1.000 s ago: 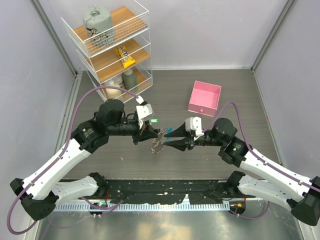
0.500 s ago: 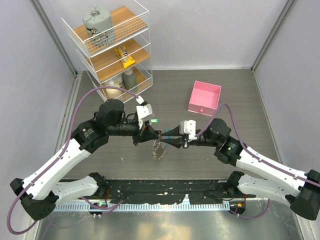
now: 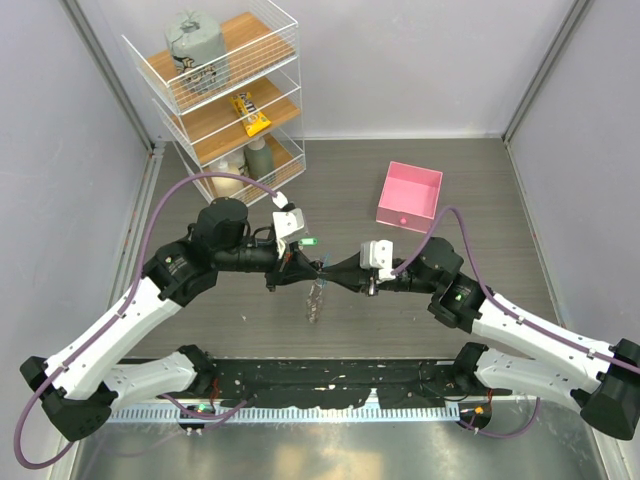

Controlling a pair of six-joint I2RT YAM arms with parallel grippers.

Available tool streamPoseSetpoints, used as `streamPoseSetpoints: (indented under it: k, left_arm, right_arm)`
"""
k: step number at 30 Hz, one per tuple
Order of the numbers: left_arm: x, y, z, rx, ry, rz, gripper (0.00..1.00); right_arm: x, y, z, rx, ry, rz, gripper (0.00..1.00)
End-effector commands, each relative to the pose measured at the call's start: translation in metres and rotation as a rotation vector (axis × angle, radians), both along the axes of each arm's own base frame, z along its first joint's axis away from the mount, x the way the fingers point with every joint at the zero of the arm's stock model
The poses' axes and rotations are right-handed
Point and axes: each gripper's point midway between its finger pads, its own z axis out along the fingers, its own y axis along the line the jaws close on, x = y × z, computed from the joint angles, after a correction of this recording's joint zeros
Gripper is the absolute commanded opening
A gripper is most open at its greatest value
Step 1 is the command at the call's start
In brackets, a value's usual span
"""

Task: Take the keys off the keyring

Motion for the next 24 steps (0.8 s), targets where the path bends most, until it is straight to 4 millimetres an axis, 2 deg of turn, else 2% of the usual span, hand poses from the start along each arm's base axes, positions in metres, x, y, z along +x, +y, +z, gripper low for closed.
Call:
streamPoseSetpoints:
  k: [1, 3, 8, 9, 10, 11, 12, 13, 14, 15, 24]
  left_arm:
    - [-0.002, -0.006, 0.029, -0.077, -0.053, -0.029, 0.00]
    - [-0.002, -0.006, 0.029, -0.078, -0.056, -0.028, 0.00]
    - [-0.002, -0.005, 0.031, -0.082, -0.064, -0.024, 0.00]
    - [-0.003, -0.004, 0.032, -0.083, -0.067, -0.025, 0.00]
    - [-0.003, -0.004, 0.031, -0.079, -0.067, -0.024, 0.00]
    - [-0.002, -0.004, 0.029, -0.076, -0.065, -0.021, 0.00]
    - [-0.001, -0.004, 0.028, -0.071, -0.064, -0.021, 0.00]
    - [-0.001, -0.004, 0.028, -0.069, -0.065, -0.020, 0.00]
    - [-0.001, -0.004, 0.028, -0.069, -0.063, -0.019, 0.00]
    - [-0.001, -0.004, 0.028, -0.069, -0.063, -0.019, 0.00]
    - [-0.002, -0.002, 0.028, -0.071, -0.076, -0.021, 0.00]
  right_arm:
    - [-0.001, 0.000, 0.030, 0.072, -0.059, -0.002, 0.13]
    - [-0.002, 0.000, 0.029, 0.071, -0.056, -0.001, 0.05]
    - [-0.004, 0.001, 0.027, 0.044, -0.020, 0.011, 0.05]
    - [-0.005, 0.001, 0.033, 0.046, -0.009, 0.015, 0.05]
    - [-0.006, 0.003, 0.026, 0.011, 0.024, 0.027, 0.05]
    - [-0.007, 0.005, 0.036, 0.019, 0.037, 0.035, 0.05]
    - [-0.007, 0.007, 0.027, -0.021, 0.074, 0.043, 0.05]
    - [-0.007, 0.008, 0.035, -0.014, 0.083, 0.045, 0.05]
    - [-0.008, 0.009, 0.031, -0.032, 0.120, 0.052, 0.05]
    - [-0.007, 0.010, 0.035, -0.026, 0.128, 0.052, 0.05]
    - [-0.001, 0.016, 0.048, -0.030, 0.469, 0.122, 0.05]
